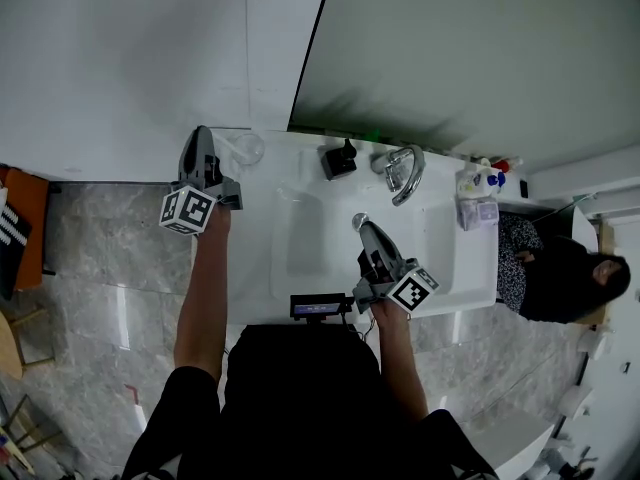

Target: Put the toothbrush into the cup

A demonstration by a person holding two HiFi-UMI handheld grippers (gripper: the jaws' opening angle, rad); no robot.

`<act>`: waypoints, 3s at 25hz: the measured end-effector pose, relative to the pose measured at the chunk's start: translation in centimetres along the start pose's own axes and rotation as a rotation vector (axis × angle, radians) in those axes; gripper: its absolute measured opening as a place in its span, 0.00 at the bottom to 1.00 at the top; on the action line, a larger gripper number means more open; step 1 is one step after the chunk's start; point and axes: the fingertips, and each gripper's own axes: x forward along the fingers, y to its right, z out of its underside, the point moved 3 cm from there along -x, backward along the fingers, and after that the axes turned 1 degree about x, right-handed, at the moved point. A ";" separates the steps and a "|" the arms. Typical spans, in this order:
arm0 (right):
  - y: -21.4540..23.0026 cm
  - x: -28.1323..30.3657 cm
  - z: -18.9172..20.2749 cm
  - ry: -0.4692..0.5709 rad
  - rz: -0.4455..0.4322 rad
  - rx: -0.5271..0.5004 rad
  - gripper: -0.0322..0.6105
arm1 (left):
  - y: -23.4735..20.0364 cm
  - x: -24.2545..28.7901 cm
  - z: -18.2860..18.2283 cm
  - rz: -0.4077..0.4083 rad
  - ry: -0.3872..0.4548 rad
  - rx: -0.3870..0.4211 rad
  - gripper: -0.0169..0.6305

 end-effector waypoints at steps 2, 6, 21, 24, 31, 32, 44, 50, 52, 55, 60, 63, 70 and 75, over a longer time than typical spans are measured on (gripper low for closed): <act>0.0 0.1 0.0 -0.003 0.001 -0.002 0.12 | -0.9 -0.2 0.3 -0.033 0.017 -0.034 0.07; -0.5 0.6 -0.4 -0.004 -0.008 -0.013 0.12 | -2.5 -0.8 0.9 -0.091 0.038 -0.088 0.07; -4.0 5.9 0.1 -0.102 -0.127 -0.054 0.12 | -4.7 -1.5 3.1 -0.184 0.016 -0.084 0.07; -4.6 6.3 0.4 -0.120 -0.143 -0.052 0.12 | -4.2 -1.2 3.5 -0.167 -0.020 -0.032 0.07; -6.9 9.0 1.5 -0.195 -0.213 -0.052 0.12 | -2.7 -0.7 4.7 -0.135 -0.116 0.110 0.07; -7.4 9.4 1.8 -0.210 -0.221 -0.053 0.12 | -2.5 -0.7 4.8 -0.131 -0.128 0.128 0.07; -9.5 10.7 3.0 -0.294 -0.264 -0.079 0.12 | -2.0 -1.3 5.9 -0.141 -0.209 0.200 0.07; -9.4 10.3 3.0 -0.292 -0.261 -0.075 0.12 | -2.1 -1.7 6.5 -0.150 -0.248 0.205 0.07; -9.4 10.3 3.0 -0.290 -0.261 -0.076 0.12 | -2.3 -1.7 6.9 -0.155 -0.269 0.203 0.07; -9.4 10.2 3.0 -0.288 -0.262 -0.075 0.12 | -2.4 -2.0 7.4 -0.162 -0.290 0.199 0.07; -9.3 10.1 3.1 -0.287 -0.262 -0.073 0.12 | -2.6 -2.3 8.0 -0.165 -0.313 0.190 0.07; -9.2 10.0 3.1 -0.287 -0.260 -0.073 0.12 | -2.7 -2.4 8.5 -0.168 -0.339 0.186 0.07; -9.5 9.9 3.3 -0.287 -0.260 -0.075 0.12 | -2.7 -2.8 9.1 -0.154 -0.371 0.141 0.07; -9.7 9.7 3.5 -0.288 -0.261 -0.079 0.12 | -2.8 -3.1 9.5 -0.146 -0.390 0.113 0.08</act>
